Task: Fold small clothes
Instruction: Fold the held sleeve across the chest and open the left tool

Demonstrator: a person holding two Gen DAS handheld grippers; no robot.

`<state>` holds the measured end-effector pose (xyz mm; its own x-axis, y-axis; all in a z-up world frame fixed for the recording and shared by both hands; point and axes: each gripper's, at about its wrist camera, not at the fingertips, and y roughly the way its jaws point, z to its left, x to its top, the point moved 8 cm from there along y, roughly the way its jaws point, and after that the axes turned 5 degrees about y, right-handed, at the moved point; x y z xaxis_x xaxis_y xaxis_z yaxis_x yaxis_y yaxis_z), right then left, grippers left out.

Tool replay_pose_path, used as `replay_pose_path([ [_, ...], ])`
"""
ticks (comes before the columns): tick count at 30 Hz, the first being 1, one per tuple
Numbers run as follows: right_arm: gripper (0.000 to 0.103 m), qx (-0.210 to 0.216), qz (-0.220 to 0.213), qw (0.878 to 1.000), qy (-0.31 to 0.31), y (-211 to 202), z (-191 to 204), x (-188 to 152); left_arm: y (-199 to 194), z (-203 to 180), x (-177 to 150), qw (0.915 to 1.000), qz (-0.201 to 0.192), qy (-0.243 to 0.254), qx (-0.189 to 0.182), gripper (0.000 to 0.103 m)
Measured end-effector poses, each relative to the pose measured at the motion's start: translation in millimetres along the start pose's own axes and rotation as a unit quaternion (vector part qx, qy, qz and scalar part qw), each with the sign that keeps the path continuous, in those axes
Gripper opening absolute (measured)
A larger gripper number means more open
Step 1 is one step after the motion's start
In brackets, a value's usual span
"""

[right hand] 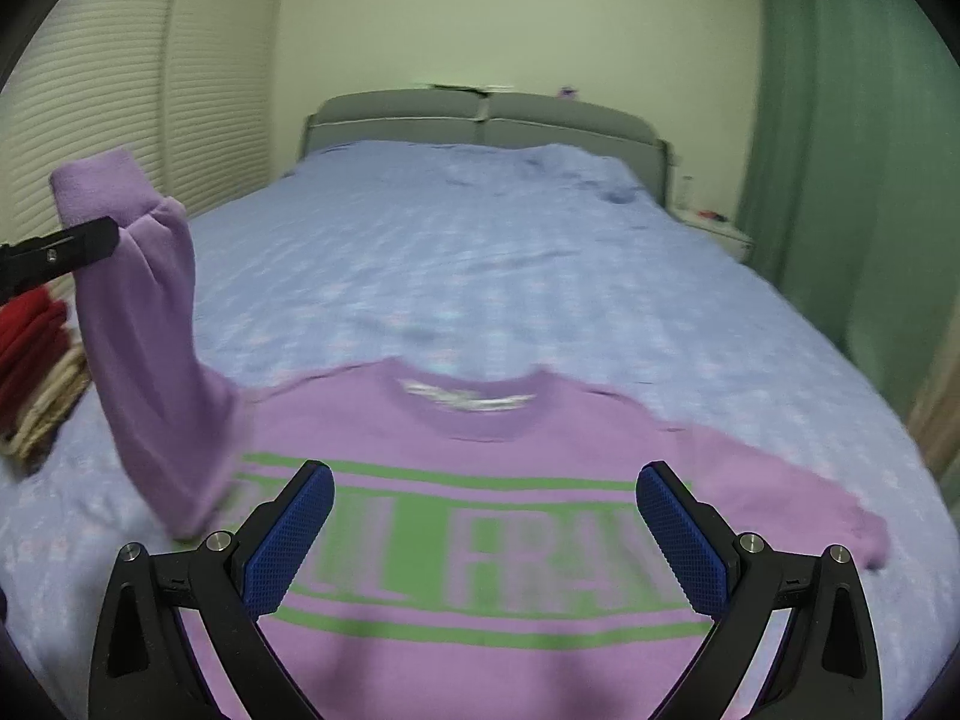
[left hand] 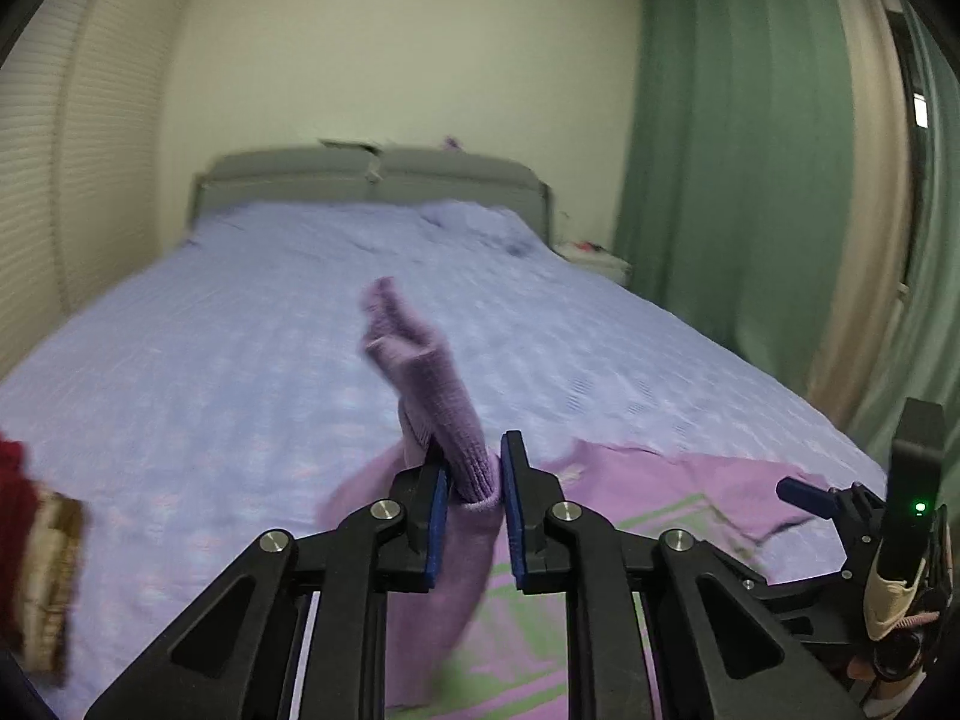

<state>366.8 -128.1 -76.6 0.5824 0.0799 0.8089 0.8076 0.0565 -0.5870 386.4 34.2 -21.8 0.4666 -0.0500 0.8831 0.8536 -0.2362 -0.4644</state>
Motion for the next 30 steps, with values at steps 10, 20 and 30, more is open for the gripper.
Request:
replay_pose_path([
  [10,0.102,-0.042,0.019,0.998,0.041,-6.2,-84.0,-30.0,108.2,-83.4,-70.3,0.9915,0.127,0.022,-0.015,0.016],
  [20,0.102,-0.032,0.029,0.997,0.062,-6.8,-96.4,-45.4,56.0,-82.5,-66.1,0.9949,0.082,0.055,-0.020,0.063],
  [30,0.090,0.051,0.049,0.995,0.069,27.9,-39.9,-52.8,-1.2,0.9,-131.8,0.9893,0.105,0.097,0.030,0.059],
])
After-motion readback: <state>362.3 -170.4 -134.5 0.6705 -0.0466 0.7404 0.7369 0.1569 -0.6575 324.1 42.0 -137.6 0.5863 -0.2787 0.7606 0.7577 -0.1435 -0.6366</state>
